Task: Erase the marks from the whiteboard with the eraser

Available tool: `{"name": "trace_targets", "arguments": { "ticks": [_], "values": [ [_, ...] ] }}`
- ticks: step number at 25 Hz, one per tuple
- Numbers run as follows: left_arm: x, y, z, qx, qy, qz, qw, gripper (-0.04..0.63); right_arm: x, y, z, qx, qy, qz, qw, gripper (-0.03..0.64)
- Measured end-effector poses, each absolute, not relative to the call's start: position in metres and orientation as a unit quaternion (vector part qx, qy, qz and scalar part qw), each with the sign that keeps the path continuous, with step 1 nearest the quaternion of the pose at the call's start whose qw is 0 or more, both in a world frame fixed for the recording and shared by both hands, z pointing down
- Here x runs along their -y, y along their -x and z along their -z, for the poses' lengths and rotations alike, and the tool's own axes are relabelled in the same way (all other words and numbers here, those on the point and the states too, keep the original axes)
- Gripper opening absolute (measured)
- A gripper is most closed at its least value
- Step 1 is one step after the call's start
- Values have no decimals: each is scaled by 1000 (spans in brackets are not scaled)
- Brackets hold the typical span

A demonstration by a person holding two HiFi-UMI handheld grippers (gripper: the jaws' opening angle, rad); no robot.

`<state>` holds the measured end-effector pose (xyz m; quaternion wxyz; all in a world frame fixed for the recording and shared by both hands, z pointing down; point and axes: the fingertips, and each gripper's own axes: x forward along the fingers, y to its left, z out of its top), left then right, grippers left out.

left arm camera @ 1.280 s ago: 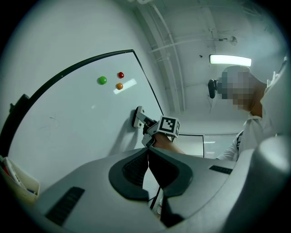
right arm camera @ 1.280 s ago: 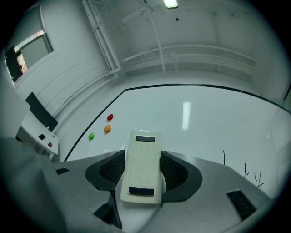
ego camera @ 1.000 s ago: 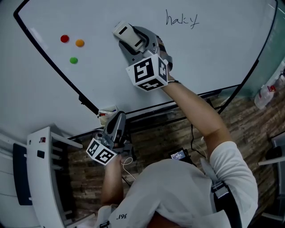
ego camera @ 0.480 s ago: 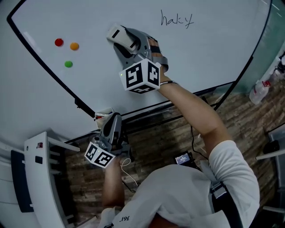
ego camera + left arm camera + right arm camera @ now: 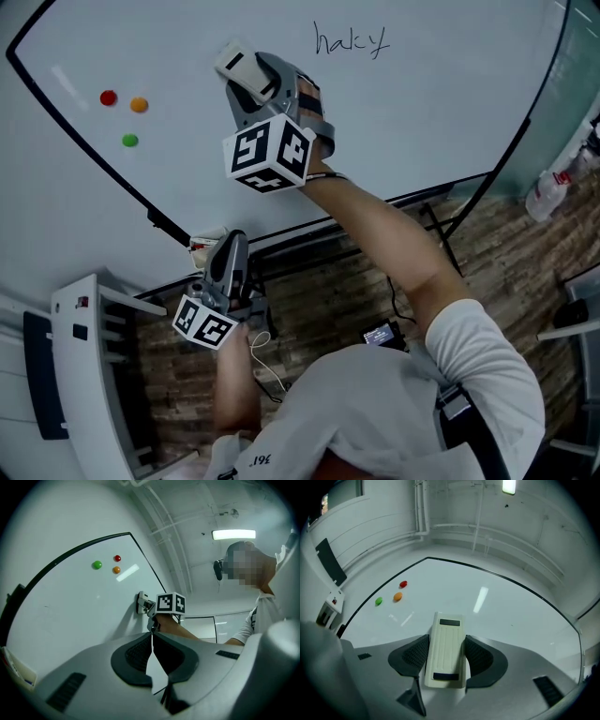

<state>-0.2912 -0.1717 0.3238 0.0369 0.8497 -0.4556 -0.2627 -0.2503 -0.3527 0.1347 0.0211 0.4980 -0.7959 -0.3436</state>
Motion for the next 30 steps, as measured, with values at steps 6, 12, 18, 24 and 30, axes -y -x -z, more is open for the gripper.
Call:
{"name": "trace_targets", "arguments": {
  "ticks": [6, 12, 18, 24, 30],
  "values": [
    [178, 268, -317, 453, -853, 258, 32, 8, 360, 223, -126, 794, -510, 330, 17, 259],
    [187, 243, -313, 445, -859, 251, 32, 8, 370, 188, -117, 790, -525, 317, 13, 259],
    [198, 213, -307, 429, -869, 244, 32, 8, 382, 145, -112, 784, -543, 301, 8, 259],
    [207, 184, -306, 415, -878, 236, 35, 8, 397, 99, -113, 776, -560, 289, -1, 258],
    [218, 160, -307, 401, -886, 229, 39, 8, 412, 46, -118, 765, -582, 277, 0, 258]
  ]
}}
